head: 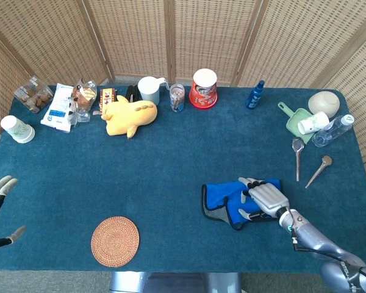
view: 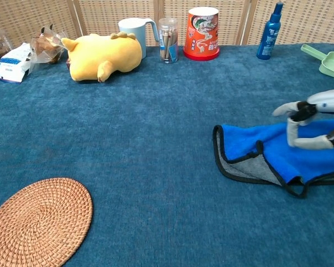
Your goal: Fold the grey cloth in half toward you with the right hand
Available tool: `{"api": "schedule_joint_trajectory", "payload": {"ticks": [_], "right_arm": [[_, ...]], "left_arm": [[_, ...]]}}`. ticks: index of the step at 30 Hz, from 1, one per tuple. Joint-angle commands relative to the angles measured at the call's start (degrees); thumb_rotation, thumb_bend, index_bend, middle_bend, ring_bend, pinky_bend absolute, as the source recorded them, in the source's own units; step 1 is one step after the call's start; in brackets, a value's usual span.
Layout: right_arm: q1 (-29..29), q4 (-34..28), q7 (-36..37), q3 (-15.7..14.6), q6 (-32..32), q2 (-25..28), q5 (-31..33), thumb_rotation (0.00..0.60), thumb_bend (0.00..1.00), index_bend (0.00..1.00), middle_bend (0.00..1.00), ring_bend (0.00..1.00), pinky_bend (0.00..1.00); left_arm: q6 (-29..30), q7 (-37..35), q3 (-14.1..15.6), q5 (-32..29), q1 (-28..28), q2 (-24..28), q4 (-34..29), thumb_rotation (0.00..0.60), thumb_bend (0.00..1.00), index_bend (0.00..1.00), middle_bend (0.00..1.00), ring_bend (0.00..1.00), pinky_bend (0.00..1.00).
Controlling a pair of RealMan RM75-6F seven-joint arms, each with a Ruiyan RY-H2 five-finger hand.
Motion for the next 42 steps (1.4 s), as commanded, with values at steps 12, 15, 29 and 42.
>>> {"api": "schedule_joint_trajectory", "payload": {"ticks": [12, 15, 29, 42], "right_arm": [[2.1, -0.6, -5.4, 0.2, 1.3, -4.5, 4.4, 0.177, 0.45, 0.38, 0.0, 0.0, 0.19], [1.8, -2.1, -5.9, -0.1, 2.2, -4.4, 3.3, 0.176, 0.45, 0.38, 0.0, 0.0, 0.19], [0.7, -3.6, -6.3, -1.1, 4.2, -5.0, -1.4, 0.177, 0.47, 0.4, 0.0, 0.0, 0.19], [0.0, 0.0, -5.9, -1.0, 6.3, -5.9, -6.6, 0.164, 0.41, 0.39, 0.0, 0.0, 0.19]], "left_arm": [[0.3, -0.8, -0.1, 0.1, 0.1, 0.3, 0.2, 0.6, 0.28, 0.0, 0.0, 0.0, 0.0], [0.5, -1.0, -0.1, 0.0, 0.2, 0.4, 0.2, 0.6, 0.28, 0.0, 0.0, 0.0, 0.0], [0.2, -0.6, 0.0, 0.0, 0.1, 0.2, 0.1, 0.6, 0.28, 0.0, 0.0, 0.0, 0.0], [-0.1, -0.6, -0.1, -0.2, -0.1, 0.2, 0.2, 0.6, 0.28, 0.0, 0.0, 0.0, 0.0]]}}
